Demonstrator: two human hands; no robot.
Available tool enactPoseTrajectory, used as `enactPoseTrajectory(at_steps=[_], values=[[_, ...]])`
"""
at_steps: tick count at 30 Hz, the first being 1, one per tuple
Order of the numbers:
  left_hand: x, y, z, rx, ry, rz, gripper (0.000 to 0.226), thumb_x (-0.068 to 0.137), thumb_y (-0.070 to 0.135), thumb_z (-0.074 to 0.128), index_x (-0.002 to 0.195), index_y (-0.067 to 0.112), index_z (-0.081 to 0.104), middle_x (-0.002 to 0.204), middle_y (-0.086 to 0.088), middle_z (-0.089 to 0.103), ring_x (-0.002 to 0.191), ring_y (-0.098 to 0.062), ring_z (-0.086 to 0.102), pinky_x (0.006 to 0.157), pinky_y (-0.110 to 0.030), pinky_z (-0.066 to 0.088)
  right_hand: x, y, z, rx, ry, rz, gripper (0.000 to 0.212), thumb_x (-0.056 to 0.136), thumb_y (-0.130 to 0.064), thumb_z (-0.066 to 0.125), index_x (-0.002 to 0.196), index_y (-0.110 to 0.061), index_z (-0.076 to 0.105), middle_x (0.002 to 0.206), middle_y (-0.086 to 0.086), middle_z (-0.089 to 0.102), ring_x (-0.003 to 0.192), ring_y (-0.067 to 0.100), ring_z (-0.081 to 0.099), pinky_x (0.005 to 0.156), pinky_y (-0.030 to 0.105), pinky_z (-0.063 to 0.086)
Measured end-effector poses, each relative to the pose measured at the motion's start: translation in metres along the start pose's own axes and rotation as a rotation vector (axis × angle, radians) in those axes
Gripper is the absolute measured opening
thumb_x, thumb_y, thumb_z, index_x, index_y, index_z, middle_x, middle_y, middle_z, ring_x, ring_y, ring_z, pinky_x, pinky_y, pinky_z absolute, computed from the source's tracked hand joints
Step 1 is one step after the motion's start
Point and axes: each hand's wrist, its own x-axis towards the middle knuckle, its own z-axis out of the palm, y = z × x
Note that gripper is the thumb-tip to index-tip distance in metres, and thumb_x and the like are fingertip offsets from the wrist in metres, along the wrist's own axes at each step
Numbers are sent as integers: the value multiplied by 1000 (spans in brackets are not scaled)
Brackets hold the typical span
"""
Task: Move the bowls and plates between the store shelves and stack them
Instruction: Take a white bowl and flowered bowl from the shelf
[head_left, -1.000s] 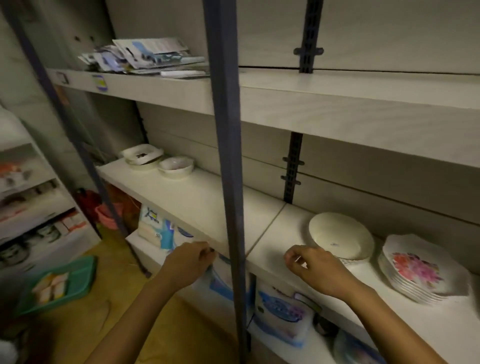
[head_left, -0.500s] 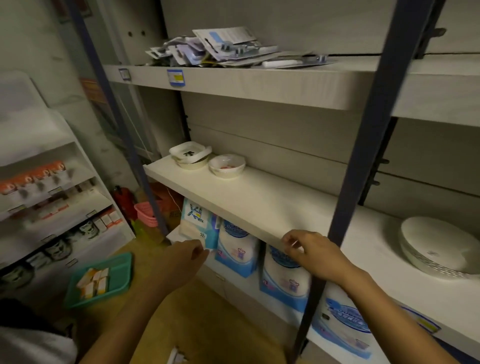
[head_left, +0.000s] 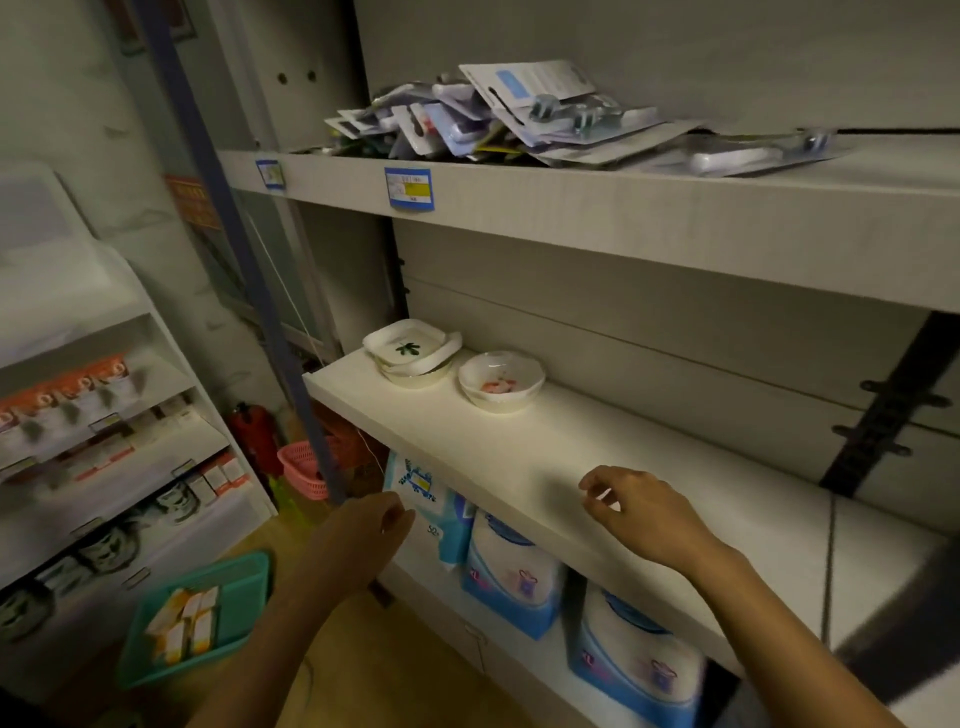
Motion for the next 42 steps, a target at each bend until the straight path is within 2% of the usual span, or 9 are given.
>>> enactPoseTrajectory(at_steps=[3, 10, 16, 20, 27, 31, 35, 39, 42], values=[[43, -8, -9, -24, -12, -17, 26, 93, 30, 46, 89, 10, 62, 84, -6, 69, 76, -18, 66, 75, -34, 57, 37, 2, -1, -18, 7, 25, 31, 95, -38, 43, 121, -27, 54, 121, -6, 60, 103, 14, 58, 86, 29, 50], [123, -22, -14, -61, -55, 3, 28, 93, 31, 47, 88, 7, 62, 85, -7, 69, 81, -20, 65, 83, -40, 55, 99, 3, 7, -41, 1, 94, 29, 94, -37, 43, 118, -27, 56, 119, -7, 61, 100, 14, 59, 85, 30, 51], [179, -38, -20, -79, -111, 74, 31, 93, 29, 47, 82, 4, 61, 85, -11, 70, 83, -23, 65, 84, -38, 53, 147, -3, 13, -58, 16, 198, 29, 93, -38, 44, 116, -27, 58, 119, -6, 63, 102, 17, 61, 87, 33, 51], [218, -44, -23, -79, -153, 135, 27, 92, 30, 48, 68, 19, 53, 82, -10, 69, 81, -23, 64, 83, -34, 50, 183, -9, 21, -41, 38, 310, 29, 93, -38, 42, 112, -25, 60, 117, -2, 65, 102, 21, 61, 86, 35, 51], [278, -61, -33, -51, -249, 250, 26, 91, 34, 49, 74, 16, 58, 81, -8, 69, 79, -21, 64, 80, -38, 51, 242, -25, 37, 2, 71, 613, 42, 96, -46, 30, 92, -15, 57, 102, 8, 63, 98, 27, 61, 79, 33, 45], [301, -71, -36, -45, -292, 306, 28, 92, 34, 47, 80, 11, 59, 84, -9, 70, 81, -22, 64, 78, -38, 51, 275, -32, 48, -22, 70, 752, 54, 96, -50, 25, 113, -11, 57, 113, 11, 63, 102, 27, 60, 80, 33, 44], [312, -80, -36, -33, -332, 353, 28, 92, 35, 46, 70, 18, 51, 84, -8, 70, 81, -22, 64, 77, -38, 51, 292, -40, 56, -59, 48, 843, 53, 96, -49, 28, 125, -12, 51, 124, 9, 59, 111, 26, 57, 88, 33, 43], [317, -85, -37, -12, -347, 392, 30, 92, 36, 46, 64, 24, 46, 84, -8, 68, 80, -22, 63, 76, -37, 51, 302, -40, 62, -73, 13, 899, 46, 95, -45, 34, 118, -11, 55, 112, 7, 62, 98, 22, 58, 84, 31, 45], [319, -89, -39, -14, -339, 406, 31, 92, 36, 45, 63, 24, 43, 82, -8, 68, 74, -21, 60, 73, -34, 51, 308, -38, 63, -28, 14, 932, 27, 92, -36, 40, 97, -15, 56, 91, 4, 58, 85, 21, 56, 73, 27, 41]])
